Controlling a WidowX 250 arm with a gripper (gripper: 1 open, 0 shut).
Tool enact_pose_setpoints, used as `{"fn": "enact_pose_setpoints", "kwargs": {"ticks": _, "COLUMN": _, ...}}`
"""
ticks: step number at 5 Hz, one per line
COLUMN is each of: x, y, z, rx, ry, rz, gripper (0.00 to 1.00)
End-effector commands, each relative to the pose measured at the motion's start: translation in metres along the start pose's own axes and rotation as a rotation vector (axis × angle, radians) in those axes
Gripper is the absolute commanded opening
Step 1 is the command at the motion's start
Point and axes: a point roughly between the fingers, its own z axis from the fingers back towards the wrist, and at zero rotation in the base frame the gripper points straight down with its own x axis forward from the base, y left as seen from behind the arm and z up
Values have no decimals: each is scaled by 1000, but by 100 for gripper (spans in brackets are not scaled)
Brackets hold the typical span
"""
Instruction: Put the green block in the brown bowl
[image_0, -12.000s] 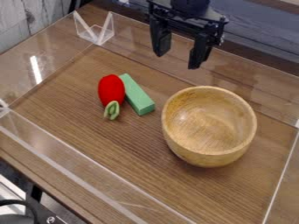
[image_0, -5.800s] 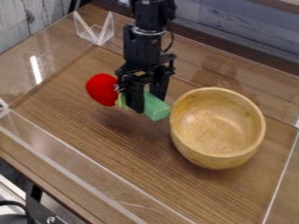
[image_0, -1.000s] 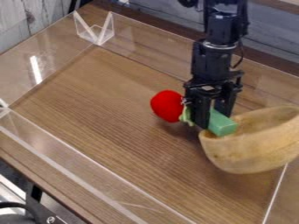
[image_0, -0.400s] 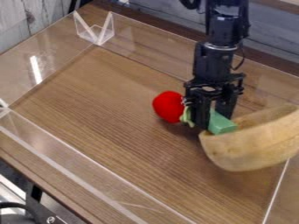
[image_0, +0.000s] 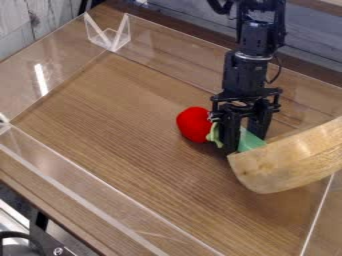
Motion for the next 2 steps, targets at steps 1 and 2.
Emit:
{"fn": "enact_pose_setpoints", "kwargs": {"ticks": 1, "x": -1, "y": 0, "z": 17, "rx": -22, "ry": -5, "rz": -23, "gripper": 0}}
{"fn": "enact_pose_setpoints", "kwargs": {"ticks": 2, "x": 0, "y": 1, "z": 16, "rx": -8, "ry": 3, "rz": -30, "gripper": 0}}
